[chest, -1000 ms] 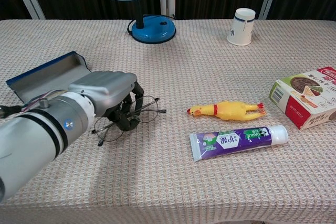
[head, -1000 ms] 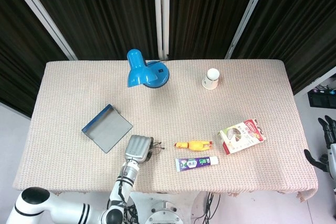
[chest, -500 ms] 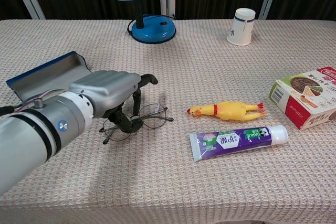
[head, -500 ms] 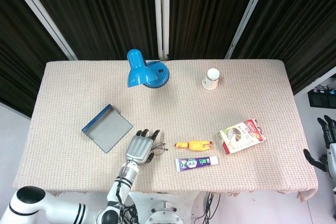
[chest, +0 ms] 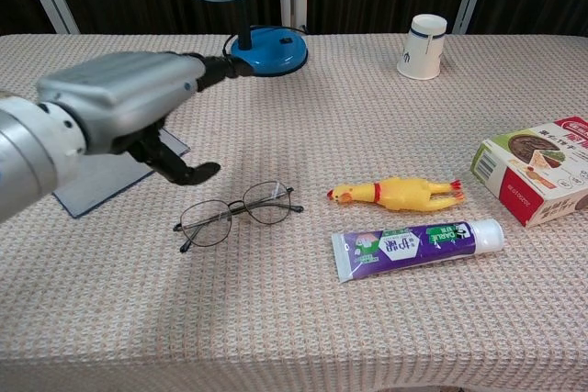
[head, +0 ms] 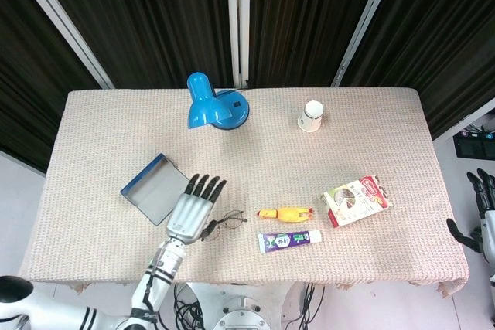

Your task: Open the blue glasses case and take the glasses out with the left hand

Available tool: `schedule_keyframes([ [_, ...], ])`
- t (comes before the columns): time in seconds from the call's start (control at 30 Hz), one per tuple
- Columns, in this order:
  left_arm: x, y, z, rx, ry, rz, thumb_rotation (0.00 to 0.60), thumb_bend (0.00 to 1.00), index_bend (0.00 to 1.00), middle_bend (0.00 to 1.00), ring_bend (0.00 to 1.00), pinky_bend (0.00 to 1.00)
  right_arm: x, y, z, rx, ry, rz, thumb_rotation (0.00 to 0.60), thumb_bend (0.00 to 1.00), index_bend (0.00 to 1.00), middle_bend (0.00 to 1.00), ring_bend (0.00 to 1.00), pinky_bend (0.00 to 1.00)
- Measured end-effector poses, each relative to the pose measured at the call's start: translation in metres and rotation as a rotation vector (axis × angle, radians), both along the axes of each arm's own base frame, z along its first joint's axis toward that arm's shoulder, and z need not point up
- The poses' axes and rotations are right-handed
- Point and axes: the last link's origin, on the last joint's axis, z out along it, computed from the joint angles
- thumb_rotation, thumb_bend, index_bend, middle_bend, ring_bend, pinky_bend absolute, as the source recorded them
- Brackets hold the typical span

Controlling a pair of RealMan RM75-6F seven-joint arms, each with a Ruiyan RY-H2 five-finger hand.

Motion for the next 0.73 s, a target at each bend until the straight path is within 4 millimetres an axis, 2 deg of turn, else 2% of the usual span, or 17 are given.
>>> schedule_keyframes([
  [0.13, -0.026, 0.0, 0.039, 0.087, 0.022, -0.029, 0.6, 0.3, 0.08, 0.01, 0.0, 0.04, 0.004, 0.0, -0.001, 0.003, 0.019, 0.013, 0.6, 0.21, 0.0, 0.0, 0.0, 0.0],
  [0.27, -0.064, -0.004, 0.087, 0.196, 0.057, -0.034, 0.6, 0.29, 0.08, 0.01, 0.0, 0.03, 0.009, 0.001, -0.002, 0.007, 0.044, 0.028, 0.6, 0.21, 0.0, 0.0, 0.0, 0.0],
  [0.47, -0.115, -0.009, 0.139, 0.322, 0.103, -0.045, 0.6, 0.29, 0.08, 0.0, 0.0, 0.02, 0.016, 0.009, 0.0, 0.004, 0.063, 0.038, 0.6, 0.2, 0.0, 0.0, 0.0, 0.0],
  [0.57, -0.141, -0.013, 0.159, 0.369, 0.118, -0.037, 0.6, 0.29, 0.08, 0.0, 0.0, 0.02, 0.018, 0.012, 0.002, -0.005, 0.068, 0.051, 0.6, 0.2, 0.0, 0.0, 0.0, 0.0],
  [0.73, -0.178, -0.018, 0.18, 0.406, 0.129, -0.011, 0.6, 0.29, 0.08, 0.0, 0.0, 0.01, 0.019, 0.014, -0.001, -0.004, 0.075, 0.054, 0.6, 0.2, 0.0, 0.0, 0.0, 0.0],
])
